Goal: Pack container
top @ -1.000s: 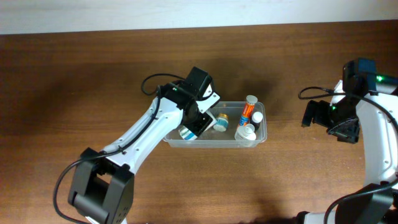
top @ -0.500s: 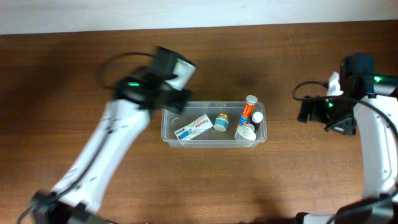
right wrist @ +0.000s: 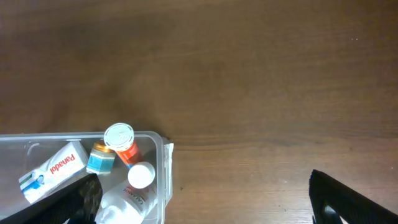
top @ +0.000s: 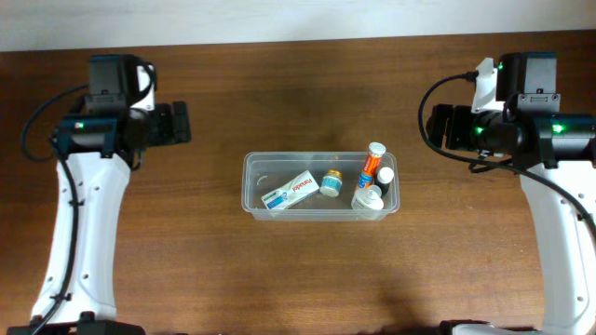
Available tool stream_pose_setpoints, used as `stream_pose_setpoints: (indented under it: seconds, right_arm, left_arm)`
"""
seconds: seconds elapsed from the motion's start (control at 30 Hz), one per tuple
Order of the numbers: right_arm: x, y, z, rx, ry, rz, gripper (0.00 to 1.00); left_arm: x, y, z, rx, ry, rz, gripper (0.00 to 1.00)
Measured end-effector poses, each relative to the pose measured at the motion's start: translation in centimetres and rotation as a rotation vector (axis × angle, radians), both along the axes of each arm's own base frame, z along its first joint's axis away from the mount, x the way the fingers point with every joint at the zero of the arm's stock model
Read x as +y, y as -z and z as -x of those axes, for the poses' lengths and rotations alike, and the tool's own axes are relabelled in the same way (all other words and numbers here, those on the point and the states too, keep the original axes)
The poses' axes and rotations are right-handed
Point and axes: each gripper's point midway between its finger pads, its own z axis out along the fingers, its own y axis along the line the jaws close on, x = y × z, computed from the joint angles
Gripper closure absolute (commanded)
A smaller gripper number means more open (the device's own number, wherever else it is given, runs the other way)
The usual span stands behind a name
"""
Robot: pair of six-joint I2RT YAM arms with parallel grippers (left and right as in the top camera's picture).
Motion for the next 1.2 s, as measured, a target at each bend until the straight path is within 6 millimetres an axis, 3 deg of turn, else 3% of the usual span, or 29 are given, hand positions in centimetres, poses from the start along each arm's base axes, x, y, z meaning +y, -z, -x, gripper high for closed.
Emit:
stream_pose_setpoints:
  seconds: [0.17,0.3,0.5,0.63,0.73,0.97,1.2]
  right_arm:
    - [0.0,0.3,0.8,0.029,-0.009,0.004,0.02]
    - [0.0,-1.5,1.9,-0.026,-0.006,0.011,0.02]
    - [-0.7,-8.0,7.8,-0.279,0.029,0.069,0.02]
    - [-0.9,-9.0,12.9,-0.401,0.050,0.091,0.02]
    - [-0.9,-6.9,15.3,-0.408,0.055,0.096,0.02]
    - [-0.9,-1.8,17.3,-0.326,0.055,0.099,0.02]
    - [-0.9,-1.1,17.5,-0.305,0.054,0.099,0.01]
  left_arm:
    - [1.4,0.6,1.5,0.058,-0.038,0.003,0.00]
    - [1.7,-1.1,2.3,0.014,-0.047,0.001,0.00]
    - [1.2,-7.1,6.2,-0.192,-0.039,0.000,0.00]
    - [0.9,-9.0,10.3,-0.330,-0.038,-0.006,0.00]
    - [0.7,-7.4,13.5,-0.368,-0.038,-0.008,0.01]
    - [0.5,-1.2,17.2,-0.248,-0.039,-0.002,0.00]
    - [0.2,1.9,20.3,-0.073,-0.040,0.007,0.00]
